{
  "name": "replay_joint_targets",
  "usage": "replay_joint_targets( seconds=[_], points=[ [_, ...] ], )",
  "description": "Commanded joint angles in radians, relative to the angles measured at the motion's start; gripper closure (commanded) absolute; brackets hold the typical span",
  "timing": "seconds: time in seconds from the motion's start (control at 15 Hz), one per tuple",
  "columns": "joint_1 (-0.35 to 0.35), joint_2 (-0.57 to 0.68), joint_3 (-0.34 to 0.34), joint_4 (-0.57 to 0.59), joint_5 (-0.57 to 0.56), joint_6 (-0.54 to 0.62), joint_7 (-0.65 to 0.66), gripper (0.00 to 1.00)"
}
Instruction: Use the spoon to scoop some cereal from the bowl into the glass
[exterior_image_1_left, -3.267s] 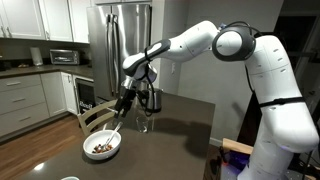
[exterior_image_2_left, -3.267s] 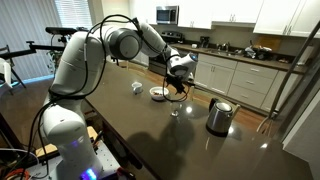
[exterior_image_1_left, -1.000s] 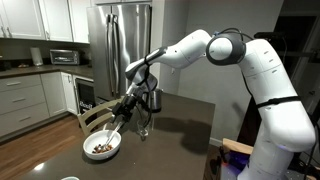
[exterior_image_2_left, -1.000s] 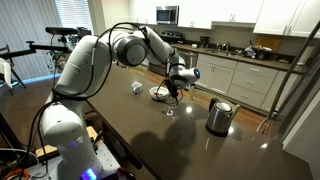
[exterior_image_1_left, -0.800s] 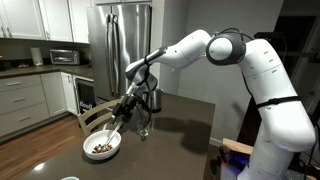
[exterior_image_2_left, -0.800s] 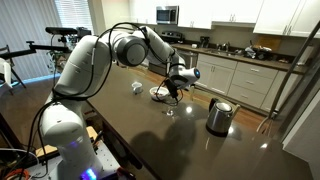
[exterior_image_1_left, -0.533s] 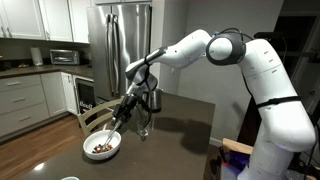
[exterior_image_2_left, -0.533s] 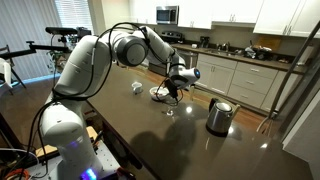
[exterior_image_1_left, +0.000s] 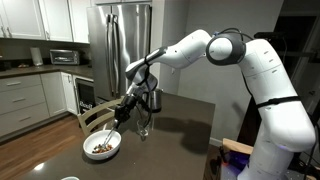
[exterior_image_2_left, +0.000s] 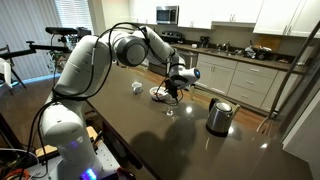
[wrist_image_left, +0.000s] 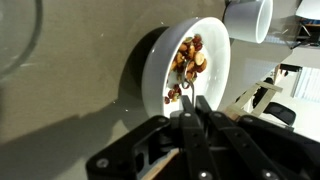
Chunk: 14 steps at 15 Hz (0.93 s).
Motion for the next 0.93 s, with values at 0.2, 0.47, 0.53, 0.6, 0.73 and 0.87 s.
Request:
replay_joint_targets(
  seconds=[0.2,0.47,0.53,0.6,0.73,0.87],
  points=[
    [0.009,-0.024,-0.014,0.021,-0.004,-0.056,0.028,0.99],
    [0.016,-0.037,-0.021,0.037,-0.024,-0.074,0.039,0.99],
    [0.020,-0.039,-0.024,0.046,-0.037,-0.079,0.043,0.99],
    [0.024,-0.038,-0.026,0.059,-0.054,-0.088,0.051,0.99],
    [0.033,-0.026,-0.028,0.099,-0.097,-0.120,0.064,0.99],
    [0.038,-0.002,-0.023,0.151,-0.143,-0.159,0.072,0.99]
  ],
)
